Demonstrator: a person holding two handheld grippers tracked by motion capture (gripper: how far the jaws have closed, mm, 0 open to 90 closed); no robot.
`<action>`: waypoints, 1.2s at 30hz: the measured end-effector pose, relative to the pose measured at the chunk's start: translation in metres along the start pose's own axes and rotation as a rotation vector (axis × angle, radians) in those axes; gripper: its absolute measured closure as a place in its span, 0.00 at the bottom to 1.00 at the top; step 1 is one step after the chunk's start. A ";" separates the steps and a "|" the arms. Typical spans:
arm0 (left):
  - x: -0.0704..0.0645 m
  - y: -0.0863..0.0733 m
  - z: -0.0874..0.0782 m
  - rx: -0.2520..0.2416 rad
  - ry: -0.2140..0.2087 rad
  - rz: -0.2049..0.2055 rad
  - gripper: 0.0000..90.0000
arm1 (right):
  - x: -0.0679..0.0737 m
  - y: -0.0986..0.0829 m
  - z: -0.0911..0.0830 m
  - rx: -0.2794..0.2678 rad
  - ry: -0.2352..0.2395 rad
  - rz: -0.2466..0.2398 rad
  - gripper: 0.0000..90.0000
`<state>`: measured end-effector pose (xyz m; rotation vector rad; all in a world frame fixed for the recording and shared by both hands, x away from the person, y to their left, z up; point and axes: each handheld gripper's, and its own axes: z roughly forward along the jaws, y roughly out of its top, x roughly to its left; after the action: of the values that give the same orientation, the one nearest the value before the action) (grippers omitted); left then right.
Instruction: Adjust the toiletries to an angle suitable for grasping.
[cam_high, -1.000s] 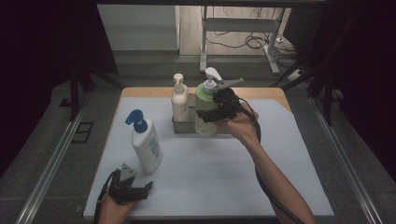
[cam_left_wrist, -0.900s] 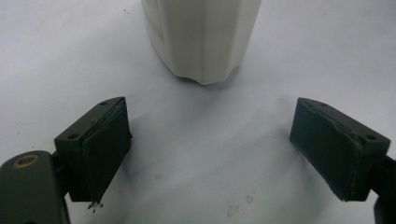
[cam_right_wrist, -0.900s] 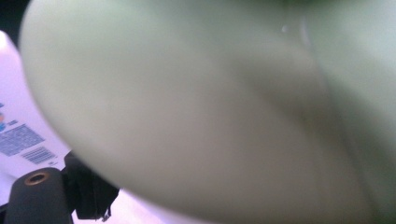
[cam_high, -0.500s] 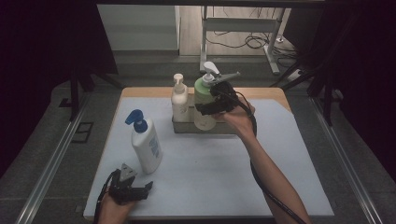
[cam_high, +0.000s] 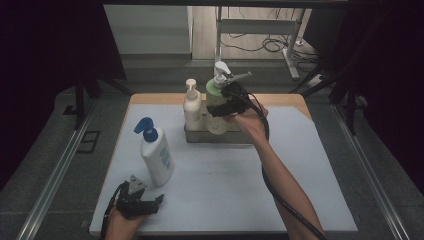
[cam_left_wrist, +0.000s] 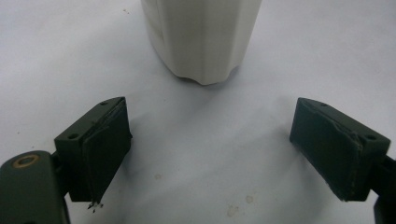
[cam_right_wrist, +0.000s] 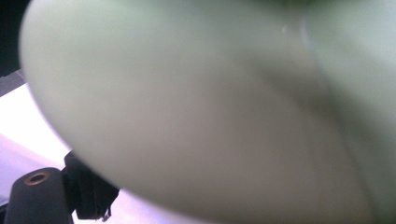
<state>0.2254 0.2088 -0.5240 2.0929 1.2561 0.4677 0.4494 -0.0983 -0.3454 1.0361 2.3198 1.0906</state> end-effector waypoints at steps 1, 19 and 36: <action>0.000 0.000 0.000 0.000 0.000 0.000 0.13 | -0.001 0.001 0.001 0.001 -0.003 0.001 0.13; 0.000 0.000 0.000 0.002 -0.001 -0.001 0.14 | -0.009 0.000 0.025 0.021 -0.040 0.015 0.13; 0.000 0.000 0.000 0.002 0.000 -0.001 0.14 | -0.010 -0.018 0.038 0.046 -0.018 0.019 0.13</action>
<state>0.2253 0.2089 -0.5239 2.0943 1.2578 0.4658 0.4698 -0.0945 -0.3833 1.0829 2.3353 1.0353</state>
